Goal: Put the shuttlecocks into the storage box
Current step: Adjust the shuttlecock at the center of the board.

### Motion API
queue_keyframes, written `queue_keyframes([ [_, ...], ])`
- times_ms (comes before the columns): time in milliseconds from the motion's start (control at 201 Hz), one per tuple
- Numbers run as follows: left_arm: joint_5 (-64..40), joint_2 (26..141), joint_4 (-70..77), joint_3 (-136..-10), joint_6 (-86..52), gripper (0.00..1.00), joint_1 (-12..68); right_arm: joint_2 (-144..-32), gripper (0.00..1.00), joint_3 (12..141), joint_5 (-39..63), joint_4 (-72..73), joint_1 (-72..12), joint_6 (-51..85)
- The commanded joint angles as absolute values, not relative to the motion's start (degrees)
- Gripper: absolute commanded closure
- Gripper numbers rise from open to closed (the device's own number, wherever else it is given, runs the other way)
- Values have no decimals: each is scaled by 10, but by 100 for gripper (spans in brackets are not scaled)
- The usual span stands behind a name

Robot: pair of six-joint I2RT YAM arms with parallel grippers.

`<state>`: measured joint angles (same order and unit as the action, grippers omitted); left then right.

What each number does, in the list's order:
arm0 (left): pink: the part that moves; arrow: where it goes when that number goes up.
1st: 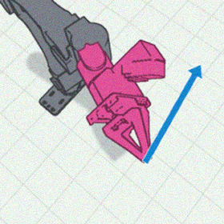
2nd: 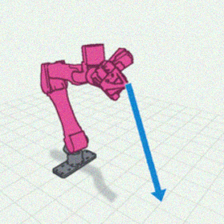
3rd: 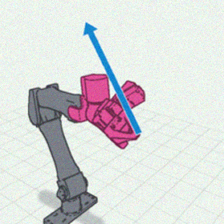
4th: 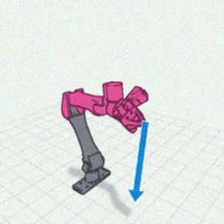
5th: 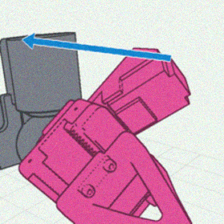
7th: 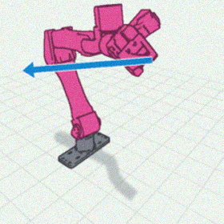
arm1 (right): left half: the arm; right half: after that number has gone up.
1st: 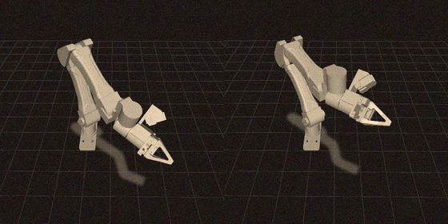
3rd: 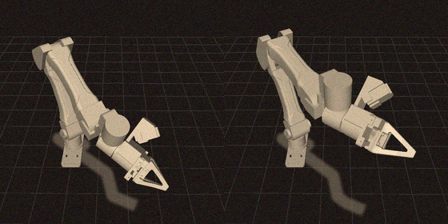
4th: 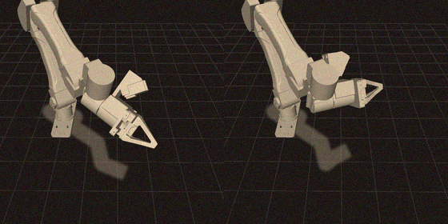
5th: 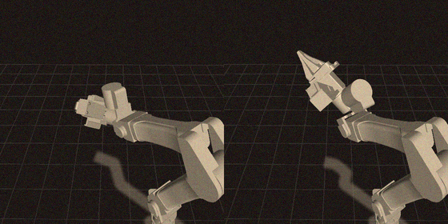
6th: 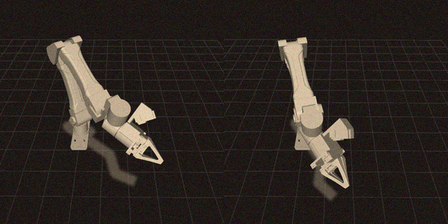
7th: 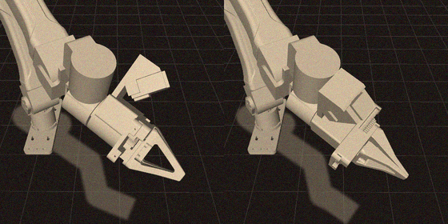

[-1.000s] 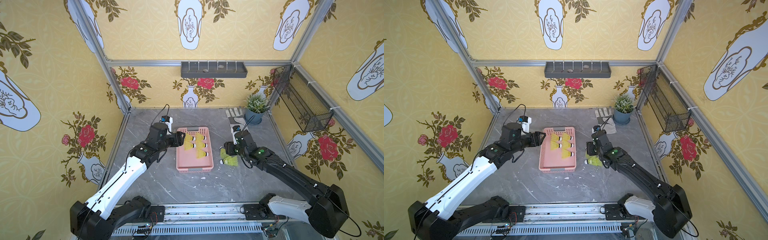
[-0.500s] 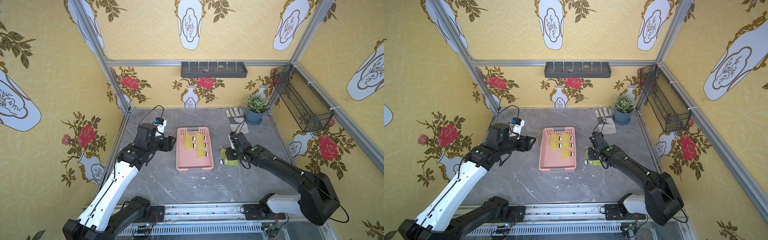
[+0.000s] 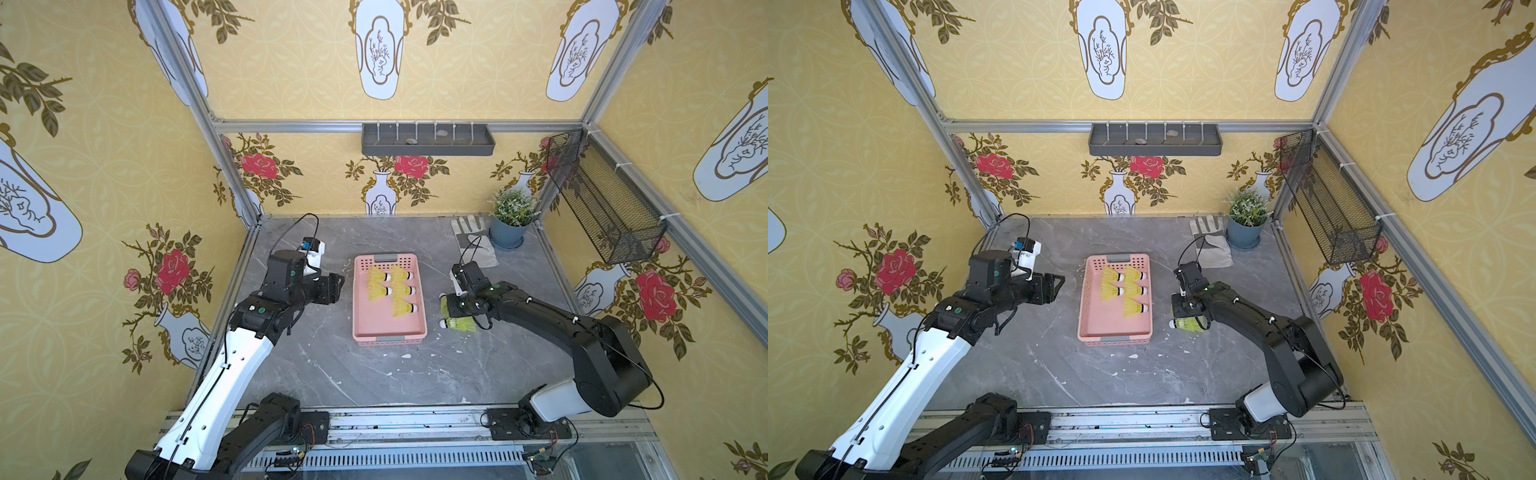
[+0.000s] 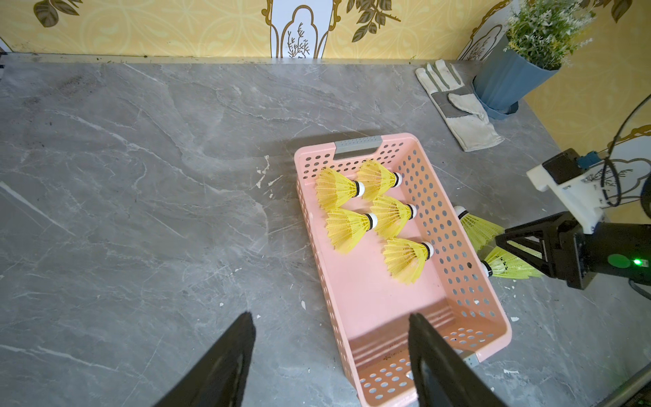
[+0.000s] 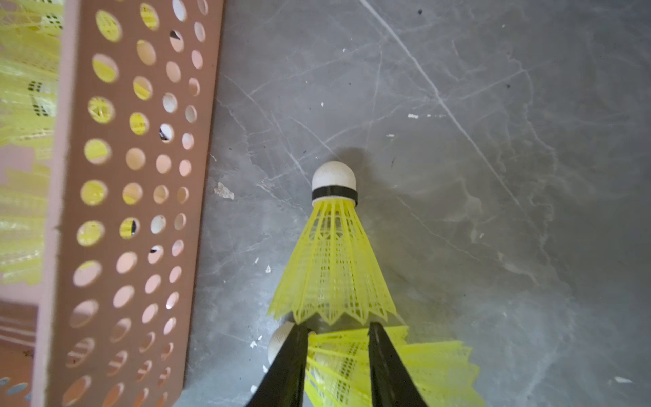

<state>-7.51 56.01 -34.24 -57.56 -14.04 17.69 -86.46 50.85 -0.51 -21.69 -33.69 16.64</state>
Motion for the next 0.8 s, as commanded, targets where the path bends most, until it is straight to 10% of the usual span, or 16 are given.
queue_keyframes([
  [0,-80,557,-332,-570,-142,29,169,-885,69,523,6,-177,-332,173],
  [792,-121,560,-323,-564,-159,29,131,-969,63,588,-30,-121,-297,195],
])
